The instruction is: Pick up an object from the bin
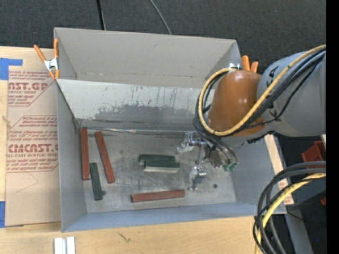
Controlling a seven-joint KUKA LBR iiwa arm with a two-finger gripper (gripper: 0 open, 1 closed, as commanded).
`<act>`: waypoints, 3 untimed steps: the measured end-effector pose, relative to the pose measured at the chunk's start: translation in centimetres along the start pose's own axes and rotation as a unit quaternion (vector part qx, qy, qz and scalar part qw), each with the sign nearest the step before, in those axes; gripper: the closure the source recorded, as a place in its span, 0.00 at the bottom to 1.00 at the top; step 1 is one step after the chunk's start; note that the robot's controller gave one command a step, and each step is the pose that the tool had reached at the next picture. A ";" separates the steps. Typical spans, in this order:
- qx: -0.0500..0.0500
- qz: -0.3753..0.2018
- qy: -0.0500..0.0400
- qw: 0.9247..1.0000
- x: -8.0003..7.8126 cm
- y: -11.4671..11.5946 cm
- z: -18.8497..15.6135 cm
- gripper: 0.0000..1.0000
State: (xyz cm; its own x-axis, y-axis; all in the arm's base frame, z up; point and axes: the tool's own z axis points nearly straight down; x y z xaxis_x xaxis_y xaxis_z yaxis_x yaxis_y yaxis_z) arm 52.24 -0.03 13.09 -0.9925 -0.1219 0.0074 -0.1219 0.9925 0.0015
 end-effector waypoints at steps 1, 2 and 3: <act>0.003 -0.047 -0.005 0.999 -4.8 2.3 4.8 1.00; 0.004 -0.047 -0.005 0.999 -4.8 2.3 4.8 1.00; 0.001 -0.046 -0.003 0.999 -4.6 2.8 1.0 1.00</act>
Offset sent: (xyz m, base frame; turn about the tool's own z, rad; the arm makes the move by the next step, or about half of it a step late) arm 0.0000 0.0000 0.0000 0.0000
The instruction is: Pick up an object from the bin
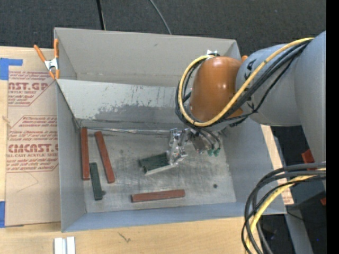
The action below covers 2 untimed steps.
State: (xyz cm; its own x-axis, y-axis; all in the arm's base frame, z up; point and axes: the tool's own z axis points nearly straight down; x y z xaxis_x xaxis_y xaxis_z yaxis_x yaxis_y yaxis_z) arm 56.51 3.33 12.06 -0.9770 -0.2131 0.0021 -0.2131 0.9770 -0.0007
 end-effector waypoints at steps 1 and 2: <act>0.000 0.005 -0.004 1.000 0.2 0.1 -10.9 0.00; 0.000 0.005 -0.003 1.000 0.3 0.1 -10.9 0.00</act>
Offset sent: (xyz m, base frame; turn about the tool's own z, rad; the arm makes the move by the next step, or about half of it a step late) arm 0.0000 0.0000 0.0000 0.0000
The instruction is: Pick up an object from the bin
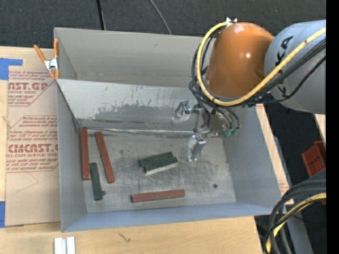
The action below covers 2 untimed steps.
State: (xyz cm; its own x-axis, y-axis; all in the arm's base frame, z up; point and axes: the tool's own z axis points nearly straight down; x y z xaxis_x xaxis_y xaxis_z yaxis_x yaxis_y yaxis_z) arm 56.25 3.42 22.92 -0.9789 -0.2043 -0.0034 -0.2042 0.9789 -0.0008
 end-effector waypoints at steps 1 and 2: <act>0.001 -0.014 -0.004 1.000 0.0 0.3 4.0 0.00; 0.001 -0.015 -0.016 1.000 1.2 1.7 14.7 1.00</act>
Offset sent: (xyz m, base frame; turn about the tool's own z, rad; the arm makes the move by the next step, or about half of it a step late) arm -0.0260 0.0121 -0.1592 -0.0318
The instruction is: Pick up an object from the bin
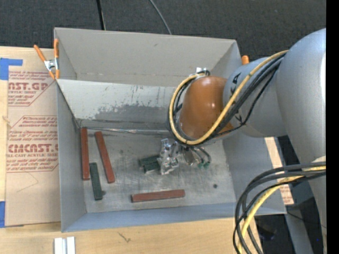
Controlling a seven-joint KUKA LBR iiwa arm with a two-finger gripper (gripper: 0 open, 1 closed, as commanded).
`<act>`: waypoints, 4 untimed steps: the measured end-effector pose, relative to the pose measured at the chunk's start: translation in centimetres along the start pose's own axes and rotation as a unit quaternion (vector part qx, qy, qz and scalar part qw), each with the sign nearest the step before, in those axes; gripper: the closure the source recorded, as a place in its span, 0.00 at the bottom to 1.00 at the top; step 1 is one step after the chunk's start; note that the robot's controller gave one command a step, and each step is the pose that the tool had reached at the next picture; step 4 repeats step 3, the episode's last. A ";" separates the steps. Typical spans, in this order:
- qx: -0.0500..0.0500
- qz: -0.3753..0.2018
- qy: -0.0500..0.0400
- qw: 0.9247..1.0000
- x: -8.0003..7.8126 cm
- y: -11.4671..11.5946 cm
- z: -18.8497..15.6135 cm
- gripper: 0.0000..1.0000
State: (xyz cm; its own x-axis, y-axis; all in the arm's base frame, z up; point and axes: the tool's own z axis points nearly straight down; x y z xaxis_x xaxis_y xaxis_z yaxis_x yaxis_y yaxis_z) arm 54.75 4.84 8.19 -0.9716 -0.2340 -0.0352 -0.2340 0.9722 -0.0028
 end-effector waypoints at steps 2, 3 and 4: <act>-0.001 -0.001 0.017 1.000 0.8 -0.1 0.1 0.00; -0.002 -0.011 0.005 1.000 -1.4 1.3 0.3 1.00; -0.002 -0.011 0.005 1.000 -1.4 1.3 0.3 1.00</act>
Offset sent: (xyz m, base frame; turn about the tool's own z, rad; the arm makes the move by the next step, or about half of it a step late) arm 0.0000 0.0000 0.0000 0.0000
